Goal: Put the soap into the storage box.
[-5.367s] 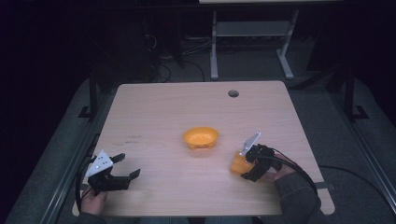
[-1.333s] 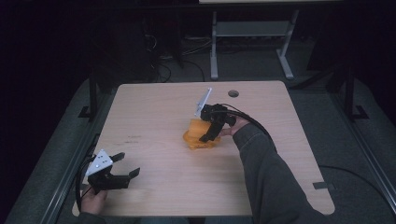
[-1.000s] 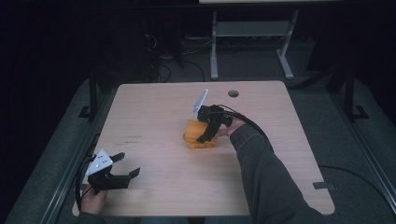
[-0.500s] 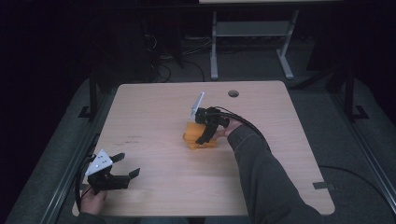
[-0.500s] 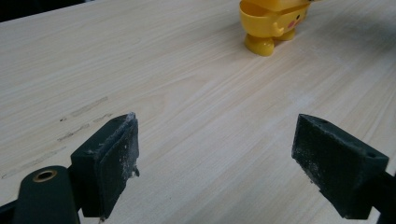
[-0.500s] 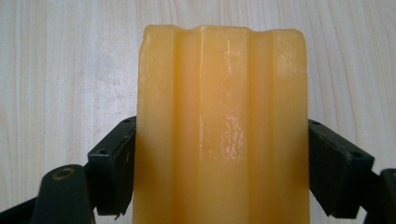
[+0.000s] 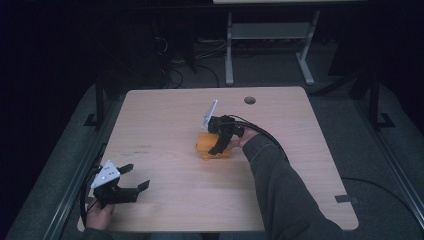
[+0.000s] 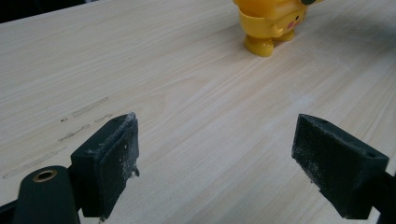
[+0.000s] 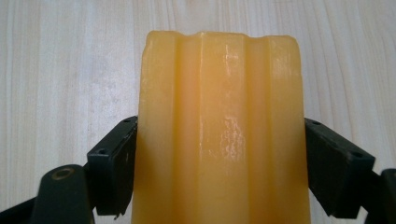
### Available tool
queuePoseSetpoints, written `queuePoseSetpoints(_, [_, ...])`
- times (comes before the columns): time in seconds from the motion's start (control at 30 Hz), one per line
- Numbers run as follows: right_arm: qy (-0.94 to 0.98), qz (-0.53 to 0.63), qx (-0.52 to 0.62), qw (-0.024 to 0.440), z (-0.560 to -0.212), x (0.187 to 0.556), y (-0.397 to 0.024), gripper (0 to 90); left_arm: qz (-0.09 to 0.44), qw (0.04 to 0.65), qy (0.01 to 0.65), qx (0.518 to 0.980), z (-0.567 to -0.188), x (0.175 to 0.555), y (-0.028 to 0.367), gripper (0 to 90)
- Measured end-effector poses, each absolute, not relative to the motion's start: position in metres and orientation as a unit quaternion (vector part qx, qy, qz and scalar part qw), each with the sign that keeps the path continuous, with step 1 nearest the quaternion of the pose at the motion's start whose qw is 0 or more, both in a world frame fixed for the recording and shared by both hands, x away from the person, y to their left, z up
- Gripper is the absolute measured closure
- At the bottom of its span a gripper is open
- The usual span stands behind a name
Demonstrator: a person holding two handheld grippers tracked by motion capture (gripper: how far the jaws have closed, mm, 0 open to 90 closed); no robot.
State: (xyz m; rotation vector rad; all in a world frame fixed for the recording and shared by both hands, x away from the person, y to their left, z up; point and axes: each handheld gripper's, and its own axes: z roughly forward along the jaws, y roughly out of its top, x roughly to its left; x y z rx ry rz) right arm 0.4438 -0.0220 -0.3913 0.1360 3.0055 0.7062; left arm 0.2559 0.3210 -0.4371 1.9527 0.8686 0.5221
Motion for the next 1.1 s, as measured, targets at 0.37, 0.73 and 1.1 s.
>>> queuePoseSetpoints(0.37, [0.972, 0.229, 0.053, 0.022, -0.392, 0.444, -0.022, 18.8, 0.210, 0.453, 0.352, 0.791, -0.438, 0.256, 0.321, 14.3])
queuePoseSetpoints(0.73, [0.967, 0.242, 0.072, 0.011, -0.391, 0.444, -0.027, 15.0, 0.211, 0.454, 0.352, 0.791, -0.437, 0.256, 0.321, 14.3])
queuePoseSetpoints(1.1, [0.962, 0.262, 0.076, 0.020, -0.380, 0.440, -0.035, 14.7, 0.210, 0.455, 0.352, 0.791, -0.438, 0.256, 0.321, 14.3])
